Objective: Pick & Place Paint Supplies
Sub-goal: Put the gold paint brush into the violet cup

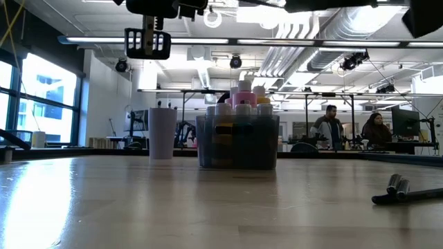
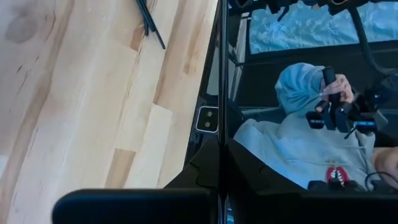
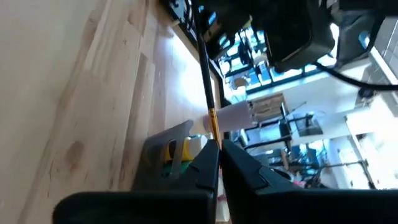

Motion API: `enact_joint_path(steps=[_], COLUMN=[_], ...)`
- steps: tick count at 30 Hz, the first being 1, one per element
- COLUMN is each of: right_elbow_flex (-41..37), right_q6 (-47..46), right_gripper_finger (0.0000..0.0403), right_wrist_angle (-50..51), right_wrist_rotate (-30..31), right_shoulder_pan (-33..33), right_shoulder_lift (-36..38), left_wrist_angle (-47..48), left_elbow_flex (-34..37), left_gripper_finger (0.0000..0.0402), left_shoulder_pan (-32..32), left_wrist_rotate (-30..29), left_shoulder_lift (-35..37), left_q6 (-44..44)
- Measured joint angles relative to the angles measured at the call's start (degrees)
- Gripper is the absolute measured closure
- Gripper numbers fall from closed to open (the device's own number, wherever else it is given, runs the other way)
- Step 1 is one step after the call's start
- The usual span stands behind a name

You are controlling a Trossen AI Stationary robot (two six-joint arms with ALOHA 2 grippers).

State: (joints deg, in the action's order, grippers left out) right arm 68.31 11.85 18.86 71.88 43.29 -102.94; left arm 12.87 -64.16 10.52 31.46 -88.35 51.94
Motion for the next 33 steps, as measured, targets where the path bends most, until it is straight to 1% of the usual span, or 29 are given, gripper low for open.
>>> enact_joint_path(steps=[3,7,9,12,13,14,15,17,20,22,25,27,29,33], right_elbow_flex=[0.0,0.0,0.0,0.0,0.0,0.0,0.0,0.02,0.04,0.04,0.04,0.04,0.04,0.03], right_q6=[0.17,-0.01,-0.78,-2.99,-3.95,-5.3,-7.45,-13.88,-26.63,-37.52,-55.2,-63.41,-67.01,-66.39], right_gripper_finger=[0.0369,0.032,0.0294,0.0262,0.0256,0.0251,0.0249,0.025,0.026,0.0268,0.0279,0.0283,0.0284,0.0282], right_wrist_angle=[-2.11,-3.46,-3.25,-3.25,-3.42,-3.45,-3.44,-2.84,3.62,11.34,21.88,26.09,26.8,21.36], right_wrist_rotate=[0.22,0.62,4.01,13.41,16.13,17.58,17.57,14.22,8.37,4.88,-0.47,-2.37,-2.86,-1.86], right_shoulder_pan=[1.21,2.51,3.3,4.79,5.47,6.29,7.08,8.44,10.37,11.59,12.51,12.62,12.08,10.0], right_shoulder_lift=[0.02,0.02,0.02,0.02,0.07,0.38,0.97,2.76,5.79,7.95,10.66,11.36,11.64,11.74], left_wrist_angle=[0.17,0.3,0.32,0.39,0.41,0.4,0.36,0.19,-0.51,-2.64,-8.82,-13.84,-17.48,-22.36], left_elbow_flex=[0.0,0.0,0.0,0.0,0.0,0.0,0.0,0.0,0.0,0.0,0.0,0.0,-0.02,0.06], left_gripper_finger=[0.0397,0.0397,0.0397,0.0398,0.0398,0.0398,0.0398,0.0398,0.0398,0.0398,0.0398,0.0398,0.0398,0.0398], left_shoulder_pan=[-0.02,-0.07,-0.04,-0.02,0.0,0.0,0.02,0.01,-0.02,-0.02,0.08,0.78,1.06,2.39], left_wrist_rotate=[-0.17,-0.24,-0.22,-0.41,-1.31,-3.48,-6.18,-10.81,-15.35,-16.02,-15.57,-15.74,-16.8,-21.51], left_shoulder_lift=[-0.01,-0.01,0.01,-0.01,-0.01,-0.01,-0.01,-0.01,-0.01,-0.01,-0.01,-0.01,-0.01,-1.88], left_q6=[-0.06,-0.72,-0.82,-2.68,-3.77,-5.26,-7.56,-12.16,-18.31,-22.03,-28.89,-33.53,-39.13,-49.09])
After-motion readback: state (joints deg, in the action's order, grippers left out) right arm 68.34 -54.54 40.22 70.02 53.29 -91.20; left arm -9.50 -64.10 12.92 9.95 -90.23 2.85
